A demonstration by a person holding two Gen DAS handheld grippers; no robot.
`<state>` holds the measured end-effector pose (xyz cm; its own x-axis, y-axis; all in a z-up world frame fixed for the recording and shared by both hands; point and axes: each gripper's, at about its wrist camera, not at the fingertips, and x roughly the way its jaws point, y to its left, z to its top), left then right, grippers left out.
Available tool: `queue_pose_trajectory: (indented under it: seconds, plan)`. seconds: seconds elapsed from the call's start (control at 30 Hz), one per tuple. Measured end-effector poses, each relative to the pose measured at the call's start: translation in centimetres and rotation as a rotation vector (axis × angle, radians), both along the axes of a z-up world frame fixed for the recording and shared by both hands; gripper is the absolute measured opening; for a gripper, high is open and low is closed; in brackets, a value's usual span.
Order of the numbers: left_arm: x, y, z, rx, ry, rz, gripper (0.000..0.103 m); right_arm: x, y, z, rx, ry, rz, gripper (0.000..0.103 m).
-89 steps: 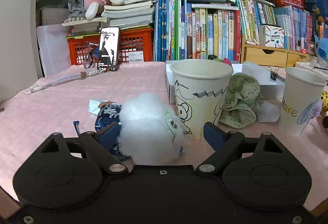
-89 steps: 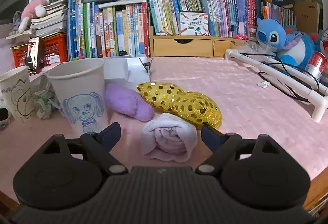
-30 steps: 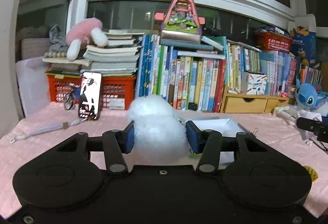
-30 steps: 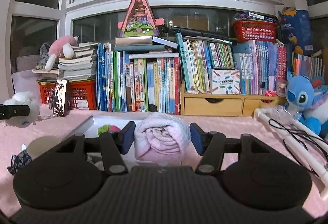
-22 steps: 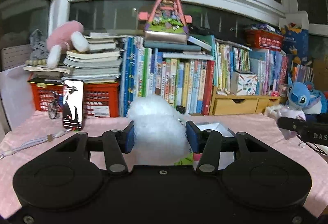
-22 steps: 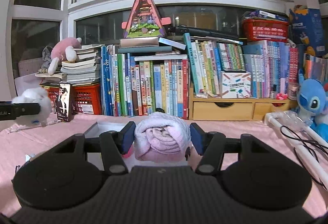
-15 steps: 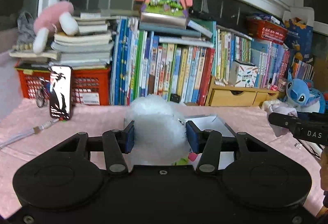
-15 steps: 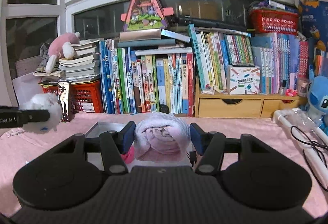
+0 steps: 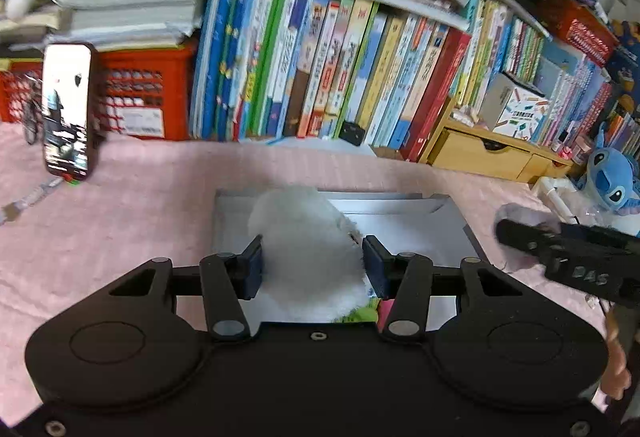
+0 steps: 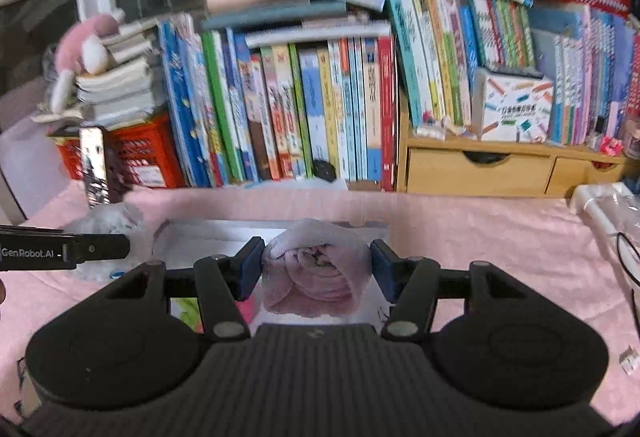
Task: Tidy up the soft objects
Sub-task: 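Carry the plush and towel into the white tray with both tools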
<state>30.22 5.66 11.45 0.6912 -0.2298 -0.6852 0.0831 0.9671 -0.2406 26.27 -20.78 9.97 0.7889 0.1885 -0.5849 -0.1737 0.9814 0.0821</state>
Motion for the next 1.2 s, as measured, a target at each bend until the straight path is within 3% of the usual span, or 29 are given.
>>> queue_pose_trajectory:
  seconds: [0.33,0.63,1.2]
  plan:
    - [6.3,-1.5,-3.2,-0.039,0.128,-0.046,0.048,7.0,1.1,-4.2,-0.003,0.185,-0.028,0.061]
    - [8.3,-2.4,-5.8,-0.081,0.192,-0.076,0.049,9.3,0.8,-7.1,-0.008,0.291,-0.018,0.062]
    - [9.2,-2.8,-7.4,-0.102,0.241,-0.077,0.05,9.9,1.3,-8.2,-0.026,0.337,0.005,0.064]
